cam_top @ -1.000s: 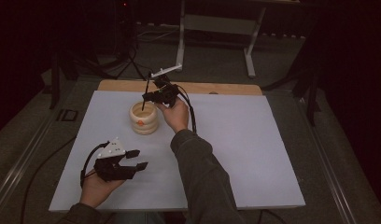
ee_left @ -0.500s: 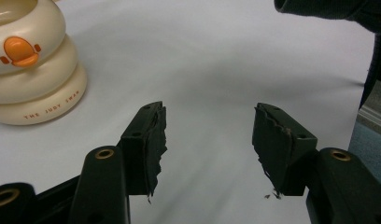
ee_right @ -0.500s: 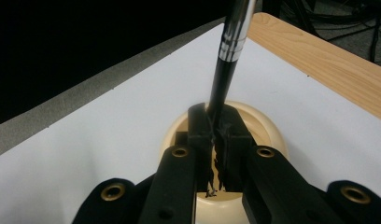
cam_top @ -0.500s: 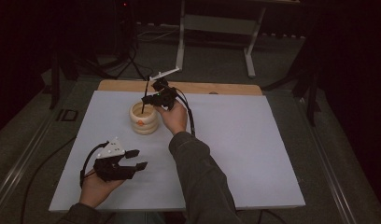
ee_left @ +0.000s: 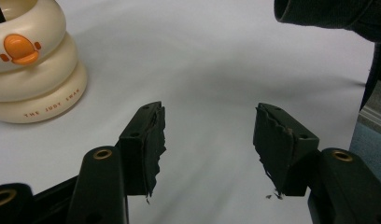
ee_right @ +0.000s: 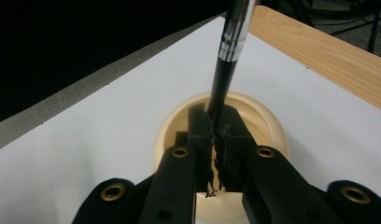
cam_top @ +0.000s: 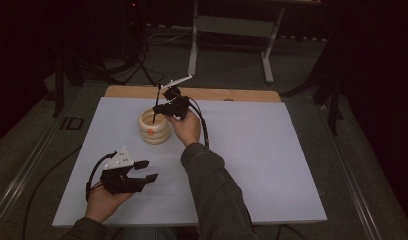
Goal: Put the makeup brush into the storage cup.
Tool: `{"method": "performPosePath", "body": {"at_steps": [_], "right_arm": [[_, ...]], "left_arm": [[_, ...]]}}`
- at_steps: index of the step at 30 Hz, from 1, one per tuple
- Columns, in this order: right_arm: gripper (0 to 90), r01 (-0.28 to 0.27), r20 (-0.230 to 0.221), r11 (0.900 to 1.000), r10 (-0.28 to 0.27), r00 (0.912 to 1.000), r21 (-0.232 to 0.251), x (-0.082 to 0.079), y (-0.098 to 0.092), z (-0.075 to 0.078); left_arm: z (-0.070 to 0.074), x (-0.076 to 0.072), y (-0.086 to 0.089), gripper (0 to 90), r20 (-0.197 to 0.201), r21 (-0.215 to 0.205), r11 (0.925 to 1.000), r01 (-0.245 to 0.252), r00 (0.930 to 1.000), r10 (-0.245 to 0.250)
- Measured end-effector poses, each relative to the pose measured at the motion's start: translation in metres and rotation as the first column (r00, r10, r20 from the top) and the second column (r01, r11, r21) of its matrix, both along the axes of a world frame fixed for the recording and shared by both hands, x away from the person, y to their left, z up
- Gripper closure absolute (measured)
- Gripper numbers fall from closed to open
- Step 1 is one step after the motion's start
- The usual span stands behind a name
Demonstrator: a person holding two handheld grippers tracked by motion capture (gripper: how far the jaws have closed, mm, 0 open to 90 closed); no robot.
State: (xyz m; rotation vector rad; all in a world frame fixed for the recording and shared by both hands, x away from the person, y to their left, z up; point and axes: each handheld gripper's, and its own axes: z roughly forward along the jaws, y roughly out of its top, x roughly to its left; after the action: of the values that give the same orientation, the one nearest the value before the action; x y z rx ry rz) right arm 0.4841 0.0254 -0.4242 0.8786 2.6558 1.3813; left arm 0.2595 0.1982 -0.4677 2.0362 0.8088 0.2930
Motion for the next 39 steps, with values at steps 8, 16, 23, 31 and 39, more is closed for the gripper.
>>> {"method": "performPosePath", "body": {"at_steps": [8,16,23,31,39], "right_arm": [[85.3,-0.003,-0.008,1.0,0.003,1.0,-0.006,0.0,0.001,-0.006],[85.3,-0.005,-0.014,1.0,0.005,0.9999,-0.01,0.0,0.001,-0.01],[85.2,-0.008,-0.016,1.0,0.008,0.9998,-0.011,0.0,0.003,-0.012],[85.0,-0.004,-0.02,1.0,0.003,0.9998,-0.017,0.001,0.003,-0.015],[84.8,-0.004,-0.017,0.999,0.004,0.9998,-0.033,0.0,0.002,-0.018]], "left_arm": [[-0.001,0.001,0.0,43.3,-0.001,-0.001,1.0,-0.002,1.0,0.002],[-0.001,0.001,0.0,43.3,-0.002,0.0,1.0,-0.002,1.0,0.002],[-0.001,0.001,-0.001,43.2,-0.006,0.001,1.0,0.001,1.0,-0.001],[-0.002,0.002,-0.001,43.2,-0.006,0.0,1.0,-0.001,1.0,0.001],[-0.002,0.003,-0.001,43.2,-0.006,0.0,1.0,0.0,1.0,0.0]]}}
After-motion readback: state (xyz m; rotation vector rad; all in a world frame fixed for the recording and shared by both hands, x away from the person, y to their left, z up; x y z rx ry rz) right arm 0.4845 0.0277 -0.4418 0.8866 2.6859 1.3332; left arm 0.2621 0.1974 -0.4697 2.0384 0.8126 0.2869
